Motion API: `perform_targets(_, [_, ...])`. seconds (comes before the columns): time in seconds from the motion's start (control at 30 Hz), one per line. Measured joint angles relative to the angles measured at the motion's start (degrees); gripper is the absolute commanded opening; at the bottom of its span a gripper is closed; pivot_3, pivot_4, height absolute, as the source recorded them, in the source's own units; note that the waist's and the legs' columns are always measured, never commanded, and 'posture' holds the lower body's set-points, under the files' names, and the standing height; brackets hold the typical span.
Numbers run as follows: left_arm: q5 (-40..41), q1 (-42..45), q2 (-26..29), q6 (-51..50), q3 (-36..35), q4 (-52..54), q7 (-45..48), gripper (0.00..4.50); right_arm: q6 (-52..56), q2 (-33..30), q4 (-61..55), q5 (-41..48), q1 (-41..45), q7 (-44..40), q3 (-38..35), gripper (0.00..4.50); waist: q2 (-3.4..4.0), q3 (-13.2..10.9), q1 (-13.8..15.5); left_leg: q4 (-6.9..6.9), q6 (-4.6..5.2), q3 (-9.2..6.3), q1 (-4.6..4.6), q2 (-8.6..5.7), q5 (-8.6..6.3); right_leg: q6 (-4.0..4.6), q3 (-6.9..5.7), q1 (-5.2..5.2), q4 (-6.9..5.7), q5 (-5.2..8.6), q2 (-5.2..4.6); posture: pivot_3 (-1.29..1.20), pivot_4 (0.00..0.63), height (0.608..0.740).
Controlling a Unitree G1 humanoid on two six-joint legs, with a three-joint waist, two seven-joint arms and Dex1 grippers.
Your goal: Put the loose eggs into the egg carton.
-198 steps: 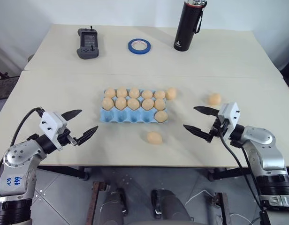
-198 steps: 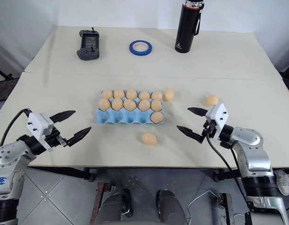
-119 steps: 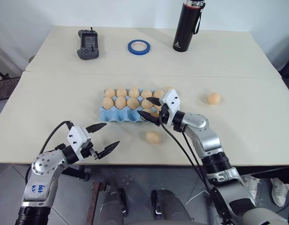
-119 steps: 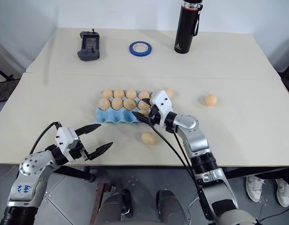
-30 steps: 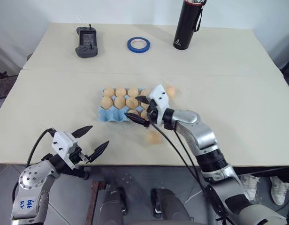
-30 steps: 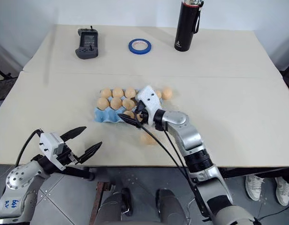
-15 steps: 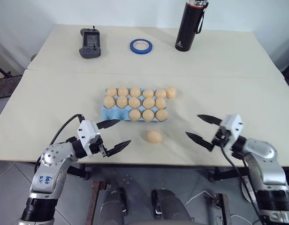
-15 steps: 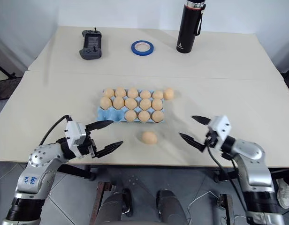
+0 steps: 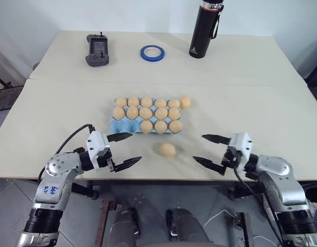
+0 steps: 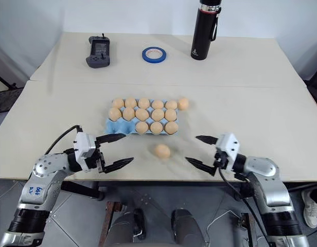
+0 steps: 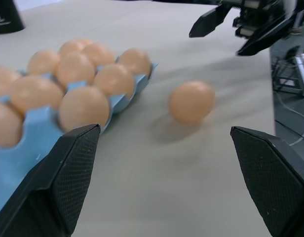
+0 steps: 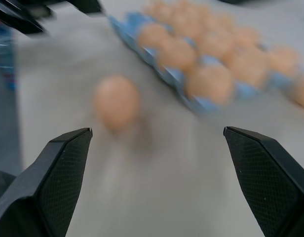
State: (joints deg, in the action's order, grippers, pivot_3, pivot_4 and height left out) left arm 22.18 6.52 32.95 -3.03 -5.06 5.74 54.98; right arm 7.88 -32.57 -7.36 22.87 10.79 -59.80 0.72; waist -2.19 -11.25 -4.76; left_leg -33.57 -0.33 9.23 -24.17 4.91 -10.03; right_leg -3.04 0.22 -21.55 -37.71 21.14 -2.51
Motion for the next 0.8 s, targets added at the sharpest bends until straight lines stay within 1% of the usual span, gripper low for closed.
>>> perform_targets(0.13, [0.0,-4.4,0.6,0.5,-3.0,0.4,-1.2,4.50,3.5,3.6,-0.9,-1.3,4.5,0.9,6.1,4.46,0.00,0.0,-0.1,0.15,-0.02,0.00,-0.02,-0.02,-0.01,0.02,-0.01,-0.02,0.12,0.01,-0.03,0.00,0.150,0.740])
perform_targets(0.17, [0.0,-4.7,0.7,0.5,-3.0,0.4,-1.4,4.50,3.6,4.0,-0.8,-1.5,4.6,1.0,6.7,4.46,0.00,0.0,-0.1,0.16,-0.02,0.00,-0.02,-0.03,-0.01,0.03,-0.03,-0.02,0.12,0.01,-0.05,0.00,0.150,0.740])
perform_targets(0.3, [0.0,-8.5,0.7,0.4,-4.3,2.6,-3.0,4.50,3.0,5.4,4.3,-5.1,7.2,1.7,10.1,4.46,-0.01,0.0,0.0,0.24,-0.03,-0.02,-0.05,-0.09,-0.02,0.04,-0.07,0.00,0.26,0.02,-0.17,0.00,0.150,0.740])
perform_targets(0.4, [0.1,-10.5,0.6,0.0,-5.3,5.4,-4.8,4.50,0.9,7.9,9.6,-7.9,8.8,2.7,11.7,3.87,-0.02,0.0,-0.1,0.30,-0.03,-0.01,-0.05,-0.10,-0.02,0.04,-0.08,-0.01,0.28,0.02,-0.17,0.00,0.150,0.740])
perform_targets(0.43, [0.1,-10.8,0.6,-0.1,-5.4,6.0,-5.4,4.50,0.2,8.5,10.8,-8.6,9.2,3.0,12.0,3.46,-0.01,0.0,-0.1,0.32,-0.04,-0.01,-0.04,-0.10,-0.01,0.06,-0.08,-0.03,0.27,0.03,-0.16,0.00,0.150,0.740])
perform_targets(0.6, [0.1,-12.1,0.4,-0.7,-5.6,7.9,-7.1,4.50,-1.5,9.4,12.3,-9.4,10.1,3.0,12.2,1.79,-0.01,0.0,-0.1,0.34,-0.04,-0.01,-0.05,-0.10,-0.02,0.07,-0.09,-0.03,0.28,0.04,-0.15,0.00,0.150,0.740])
perform_targets(0.67, [0.1,-12.9,0.2,-1.1,-5.7,9.1,-7.8,4.50,-1.6,9.7,12.2,-9.4,10.5,2.8,12.3,1.49,-0.01,0.0,-0.2,0.34,-0.04,-0.01,-0.04,-0.09,-0.02,0.06,-0.08,-0.02,0.27,0.03,-0.14,0.00,0.150,0.740])
perform_targets(0.8, [0.5,-14.6,-0.4,-1.4,-7.2,9.7,-9.4,4.50,0.1,12.1,11.1,-8.8,12.9,2.7,12.7,1.45,-0.02,0.0,-0.6,0.33,-0.07,-0.01,-0.03,-0.06,0.00,0.07,-0.07,-0.06,0.21,0.03,-0.08,0.00,0.150,0.740])
